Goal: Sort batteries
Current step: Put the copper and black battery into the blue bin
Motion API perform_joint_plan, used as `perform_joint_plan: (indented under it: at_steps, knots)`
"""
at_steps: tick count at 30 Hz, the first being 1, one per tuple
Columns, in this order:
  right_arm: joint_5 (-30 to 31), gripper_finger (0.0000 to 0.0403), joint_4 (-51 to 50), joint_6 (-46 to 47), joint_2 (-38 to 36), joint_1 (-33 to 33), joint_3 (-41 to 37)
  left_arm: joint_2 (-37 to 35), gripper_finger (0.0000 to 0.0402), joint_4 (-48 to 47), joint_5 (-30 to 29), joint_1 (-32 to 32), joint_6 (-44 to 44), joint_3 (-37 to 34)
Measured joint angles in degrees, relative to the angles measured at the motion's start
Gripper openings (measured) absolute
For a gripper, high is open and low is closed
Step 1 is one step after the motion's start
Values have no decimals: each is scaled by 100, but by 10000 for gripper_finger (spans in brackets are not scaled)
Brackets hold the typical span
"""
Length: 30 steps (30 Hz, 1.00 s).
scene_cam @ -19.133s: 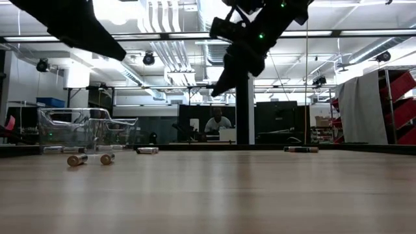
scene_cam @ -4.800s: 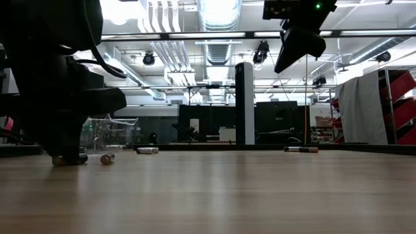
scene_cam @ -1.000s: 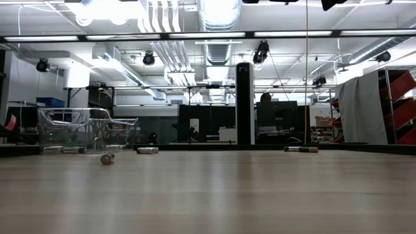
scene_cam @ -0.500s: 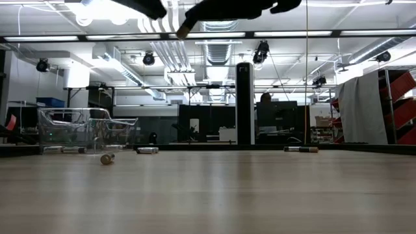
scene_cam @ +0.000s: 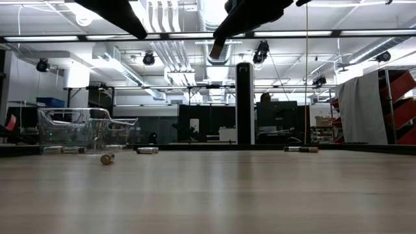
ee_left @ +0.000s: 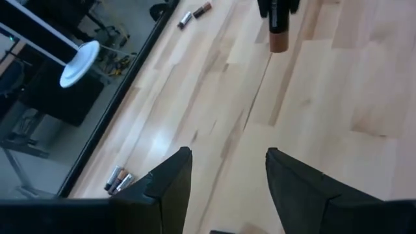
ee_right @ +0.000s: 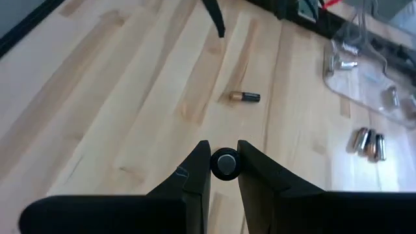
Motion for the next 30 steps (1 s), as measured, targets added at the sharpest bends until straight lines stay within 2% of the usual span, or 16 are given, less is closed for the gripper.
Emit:
perform_joint_plan:
  at_steps: [4,8,10,14,18,25,30]
  knots:
    - [-72,52,-672,418,-191,-2,2,0,176,-262,185,-11,64,0]
    - [-311,52,-1785,1377,-375,0,2,-8,176,-861,319,-9,-94,0]
    - [-745,52,-2508,1946,-463,3,2,-39,176,-1031,311,16,-100,0]
    - [-2426,52,-4243,2575,-598,258,-70,-112,176,-1300,140,49,-109,0]
    - [-3388,52,-5450,3814,-773,721,-257,-118,176,-1362,-62,52,-124,0]
    - [-3630,52,-5232,5666,-1178,1533,-887,-118,176,-1366,-95,52,-126,0]
    - [-3465,62,-5003,6152,-1233,1814,-1361,-118,176,-1362,-91,52,-182,-9]
